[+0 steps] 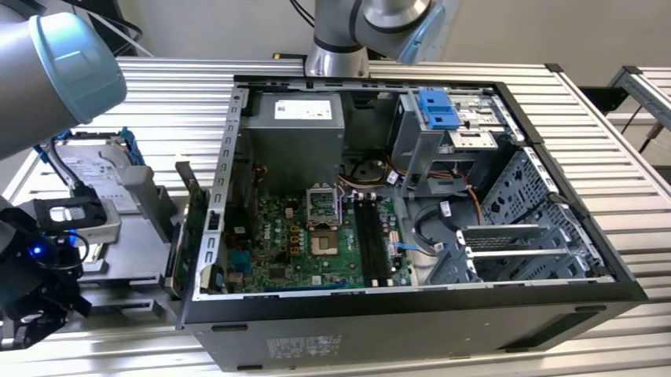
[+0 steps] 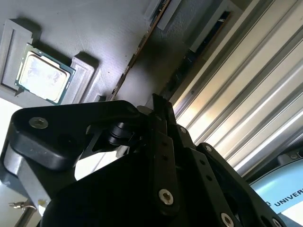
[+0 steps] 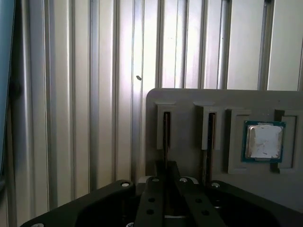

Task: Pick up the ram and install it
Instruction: 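Pick up the ram and move it above insertion slot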

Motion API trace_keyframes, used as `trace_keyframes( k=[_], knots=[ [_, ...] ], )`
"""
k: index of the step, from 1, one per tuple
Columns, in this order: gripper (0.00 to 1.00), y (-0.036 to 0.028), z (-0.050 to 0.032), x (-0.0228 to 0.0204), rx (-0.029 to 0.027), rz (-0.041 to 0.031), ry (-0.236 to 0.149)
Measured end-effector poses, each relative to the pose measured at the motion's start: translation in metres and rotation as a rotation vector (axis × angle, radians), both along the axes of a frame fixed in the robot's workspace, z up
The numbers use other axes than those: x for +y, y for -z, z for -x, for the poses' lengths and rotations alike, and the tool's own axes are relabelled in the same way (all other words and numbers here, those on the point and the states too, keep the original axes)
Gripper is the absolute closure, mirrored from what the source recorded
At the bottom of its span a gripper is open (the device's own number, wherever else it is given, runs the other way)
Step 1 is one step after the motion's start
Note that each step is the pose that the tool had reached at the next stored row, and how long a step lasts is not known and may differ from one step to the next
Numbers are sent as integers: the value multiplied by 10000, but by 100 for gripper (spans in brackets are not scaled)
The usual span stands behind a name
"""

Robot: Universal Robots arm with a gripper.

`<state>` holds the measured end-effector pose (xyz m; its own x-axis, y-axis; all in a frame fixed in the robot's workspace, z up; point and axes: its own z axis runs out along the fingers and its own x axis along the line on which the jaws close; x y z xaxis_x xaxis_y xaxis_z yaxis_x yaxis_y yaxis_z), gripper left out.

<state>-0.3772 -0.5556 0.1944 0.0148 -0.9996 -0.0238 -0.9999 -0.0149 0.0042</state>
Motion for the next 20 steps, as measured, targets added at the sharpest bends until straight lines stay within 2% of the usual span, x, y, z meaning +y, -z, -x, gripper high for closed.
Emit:
trace_keyframes(
  k=[17,19,20],
  knots=[
    [100,-1,0,0,-2,-3,0],
    [100,-33,0,0,-4,-4,1],
    [100,-74,0,0,0,-1,1]
  ],
)
